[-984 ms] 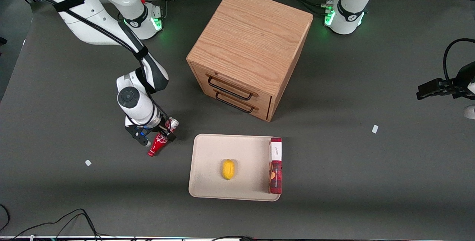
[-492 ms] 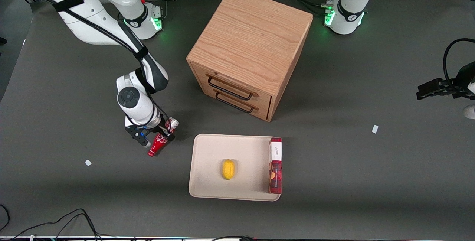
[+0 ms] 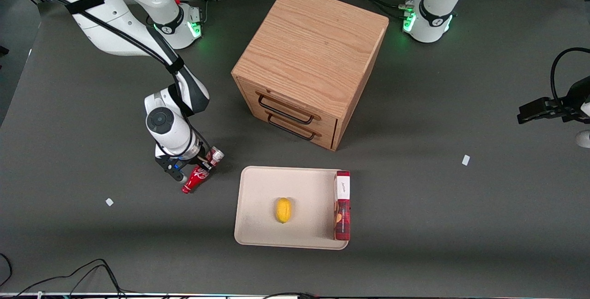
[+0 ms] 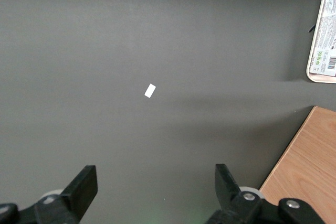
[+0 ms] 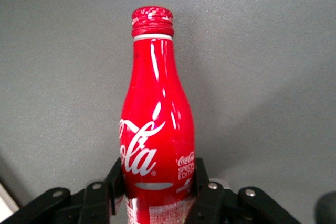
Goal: Place coke bottle on tray
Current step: 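Close the right gripper around the bottle's body, then lift the bottle off the table with the right gripper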
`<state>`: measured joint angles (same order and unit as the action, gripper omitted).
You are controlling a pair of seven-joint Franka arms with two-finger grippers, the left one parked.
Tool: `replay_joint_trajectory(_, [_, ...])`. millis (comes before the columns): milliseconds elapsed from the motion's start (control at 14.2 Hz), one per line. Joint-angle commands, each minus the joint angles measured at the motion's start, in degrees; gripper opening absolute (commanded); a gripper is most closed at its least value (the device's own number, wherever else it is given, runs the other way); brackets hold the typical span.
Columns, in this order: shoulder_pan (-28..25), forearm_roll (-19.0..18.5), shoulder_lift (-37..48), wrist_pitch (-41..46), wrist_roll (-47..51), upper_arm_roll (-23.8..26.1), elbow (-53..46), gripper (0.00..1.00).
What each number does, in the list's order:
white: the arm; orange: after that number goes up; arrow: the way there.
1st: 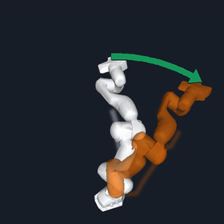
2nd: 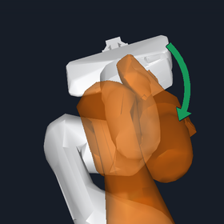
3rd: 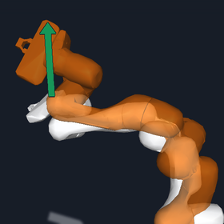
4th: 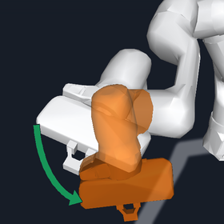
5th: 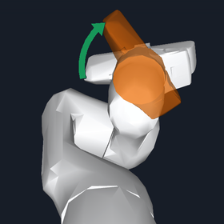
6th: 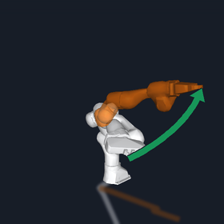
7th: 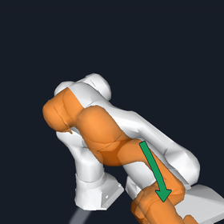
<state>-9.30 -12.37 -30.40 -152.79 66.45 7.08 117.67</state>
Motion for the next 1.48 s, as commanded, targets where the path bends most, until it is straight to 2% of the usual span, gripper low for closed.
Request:
replay_joint_trajectory(0, [-0.6,-2.0,0.2,-0.1,2.5,-0.3,-0.5,0.0])
replay_joint_trajectory(141, [-0.4,-2.0,2.4,1.3,1.9,-0.3,-0.6,0.0])
replay_joint_trajectory(422, [1.0,-1.0,10.8,14.6,-2.4,0.9,-1.8,0.0])
replay_joint_trajectory(492, [2.3,-0.1,12.6,18.4,-3.9,2.5,-3.0,0.0])
replay_joint_trajectory(562, [4.4,2.3,14.3,22.2,-5.5,4.9,-4.7,0.0])
replay_joint_trajectory(703, [9.2,7.1,15.7,31.9,-9.0,10.2,-10.0,0.0])
replay_joint_trajectory(914, [14.9,7.6,16.4,47.2,-11.6,16.5,-19.4,0.0])
replay_joint_trajectory(1054, [18.7,9.8,16.4,55.9,-14.1,20.0,-25.3,0.0])
replay_joint_trajectory(1195, [20.8,10.5,16.4,62.2,-17.1,21.6,-30.7,0.0])
replay_joint_trajectory(1405, [21.0,10.9,15.1,69.4,-20.2,21.6,-39.3,0.0])
